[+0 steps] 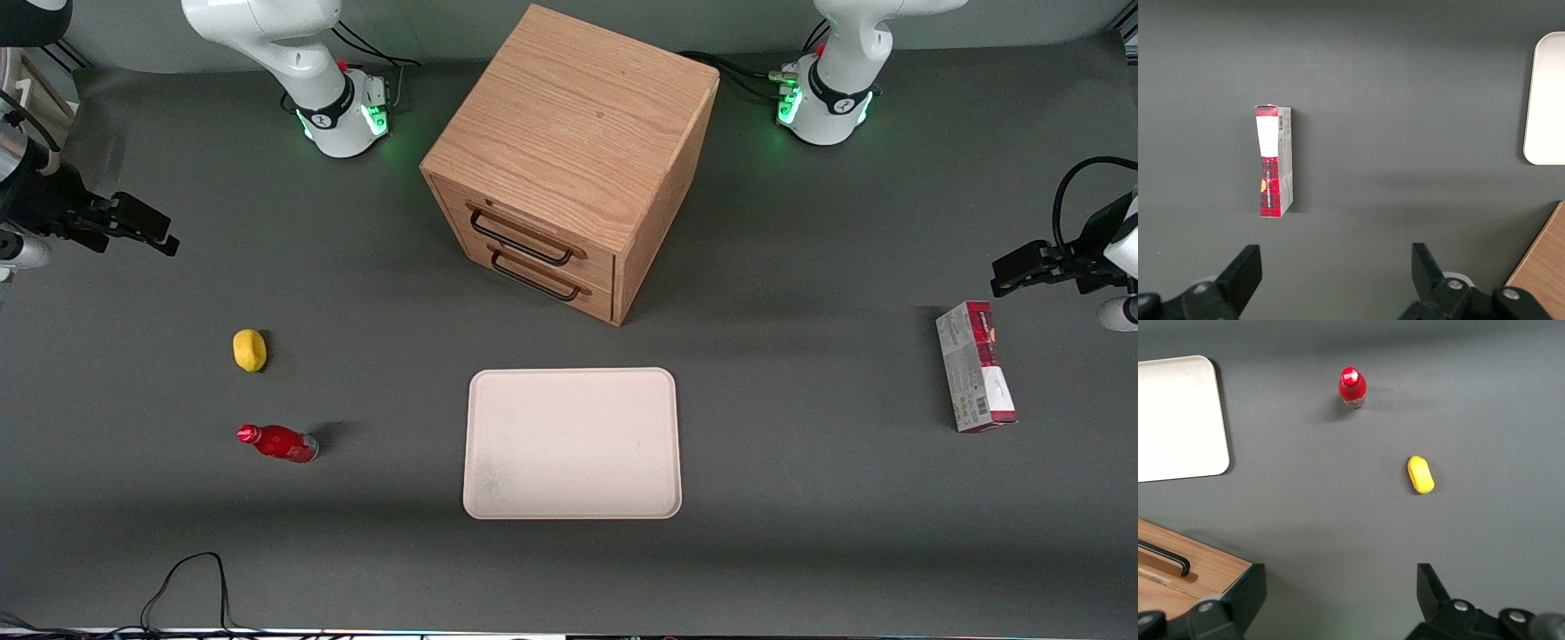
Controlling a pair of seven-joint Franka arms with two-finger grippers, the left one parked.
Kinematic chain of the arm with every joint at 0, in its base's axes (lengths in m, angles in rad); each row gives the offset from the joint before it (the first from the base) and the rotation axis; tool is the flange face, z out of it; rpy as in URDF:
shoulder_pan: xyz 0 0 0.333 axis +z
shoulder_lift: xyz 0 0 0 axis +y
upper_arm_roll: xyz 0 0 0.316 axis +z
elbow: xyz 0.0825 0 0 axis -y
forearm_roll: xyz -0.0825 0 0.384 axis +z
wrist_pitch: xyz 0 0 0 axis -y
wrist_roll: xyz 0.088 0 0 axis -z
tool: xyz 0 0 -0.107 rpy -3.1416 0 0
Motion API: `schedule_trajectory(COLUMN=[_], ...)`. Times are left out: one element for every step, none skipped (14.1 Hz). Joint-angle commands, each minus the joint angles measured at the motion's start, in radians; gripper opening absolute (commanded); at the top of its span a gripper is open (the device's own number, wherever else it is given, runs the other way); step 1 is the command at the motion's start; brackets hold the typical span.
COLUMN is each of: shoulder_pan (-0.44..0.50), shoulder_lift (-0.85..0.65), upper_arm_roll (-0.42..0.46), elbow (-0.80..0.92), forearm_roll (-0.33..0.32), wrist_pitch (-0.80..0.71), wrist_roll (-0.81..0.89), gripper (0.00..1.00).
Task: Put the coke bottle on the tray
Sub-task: 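Move the right gripper down over the red Coca-Cola bottle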
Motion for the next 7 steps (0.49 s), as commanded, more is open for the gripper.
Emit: schedule_trajectory(shoulder_pan=[0.000, 0.000, 0.000, 0.000, 0.001, 0.000, -0.002], shoulder_lift=[-0.015, -0.009, -0.004, 0.005, 0.023, 0.032, 0.057], upper_arm_roll=[0.000, 0.000, 0.000, 0.003, 0.006, 0.006, 0.006], elbow=[-0.019, -0.017, -0.019, -0.019, -0.019, -0.017, -0.007], forearm_roll=[0.014, 0.014, 0.014, 0.014, 0.014, 0.014, 0.016], wrist_pitch=[0.000, 0.001, 0.003, 0.009, 0.009, 0.010, 0.015], wrist_roll=[-0.025, -0.025, -0.024, -0.024, -0.022, -0.024, -0.024], gripper=[1.00, 1.00, 1.00, 1.00, 1.00, 1.00, 1.00])
